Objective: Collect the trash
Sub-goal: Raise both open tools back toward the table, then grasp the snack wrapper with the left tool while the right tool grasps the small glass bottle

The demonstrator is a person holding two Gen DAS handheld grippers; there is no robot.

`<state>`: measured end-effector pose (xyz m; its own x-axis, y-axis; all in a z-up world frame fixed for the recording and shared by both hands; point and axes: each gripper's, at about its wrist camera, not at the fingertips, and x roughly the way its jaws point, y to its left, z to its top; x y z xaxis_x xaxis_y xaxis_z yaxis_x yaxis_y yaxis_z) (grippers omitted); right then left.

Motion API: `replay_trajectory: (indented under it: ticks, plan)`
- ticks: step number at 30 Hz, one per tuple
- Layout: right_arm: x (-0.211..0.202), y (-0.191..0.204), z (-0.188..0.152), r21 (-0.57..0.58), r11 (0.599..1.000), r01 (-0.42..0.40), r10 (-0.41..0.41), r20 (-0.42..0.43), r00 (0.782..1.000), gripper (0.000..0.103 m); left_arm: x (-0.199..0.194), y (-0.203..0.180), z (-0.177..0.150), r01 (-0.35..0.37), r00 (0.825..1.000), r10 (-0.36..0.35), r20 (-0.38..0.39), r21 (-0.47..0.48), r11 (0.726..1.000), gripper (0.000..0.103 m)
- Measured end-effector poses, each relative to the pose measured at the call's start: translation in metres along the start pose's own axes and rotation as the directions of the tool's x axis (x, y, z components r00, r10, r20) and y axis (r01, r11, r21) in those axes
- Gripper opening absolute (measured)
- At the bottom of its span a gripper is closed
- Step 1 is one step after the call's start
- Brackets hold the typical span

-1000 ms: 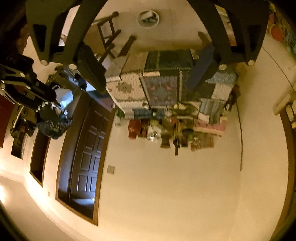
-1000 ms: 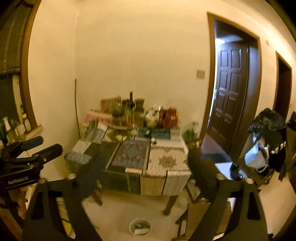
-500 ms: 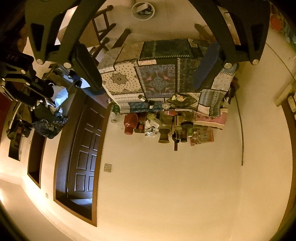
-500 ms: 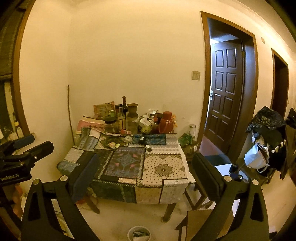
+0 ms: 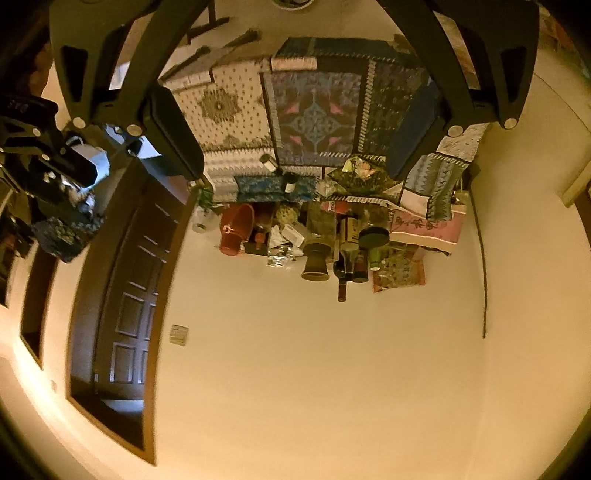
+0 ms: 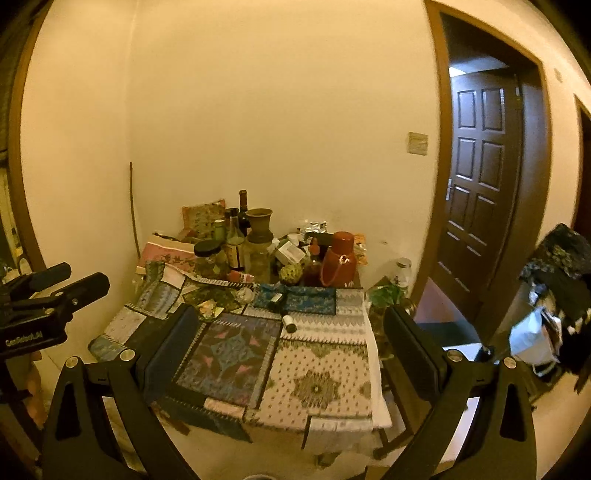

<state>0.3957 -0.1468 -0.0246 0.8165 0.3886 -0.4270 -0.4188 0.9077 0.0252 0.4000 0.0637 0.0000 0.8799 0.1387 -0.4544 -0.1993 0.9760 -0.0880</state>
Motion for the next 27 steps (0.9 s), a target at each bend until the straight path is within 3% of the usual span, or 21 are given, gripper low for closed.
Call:
replay_trajectory:
  ticks: [9,14,20,24,27]
  plan:
    - [0.075,-0.019,0.009,-0.006,0.999,-0.038,0.037,-0.084,0.996,0.100,0.075,0.013,0.014,-0.048,0.997,0.043,-0.069,-0.065,0.997,0.099]
    - [0.123,-0.018,0.008,0.017,0.999,-0.043,0.045,-0.171,0.984,0.100,0.126,0.045,0.018,-0.091,0.988,0.078,-0.131,-0.100,0.991,0.099]
    - [0.181,-0.011,0.007,0.069,0.998,0.016,0.002,-0.253,0.967,0.100,0.202,0.098,0.018,-0.068,0.973,0.037,-0.228,-0.132,0.989,0.099]
    - [0.228,-0.004,0.000,0.104,0.993,0.056,-0.018,-0.330,0.944,0.100,0.264,0.131,0.011,-0.060,0.944,0.019,-0.328,-0.114,0.992,0.099]
    - [0.270,0.000,-0.012,0.110,0.991,0.081,-0.030,-0.401,0.916,0.100,0.318,0.154,-0.005,-0.061,0.906,0.015,-0.423,-0.094,0.994,0.099]
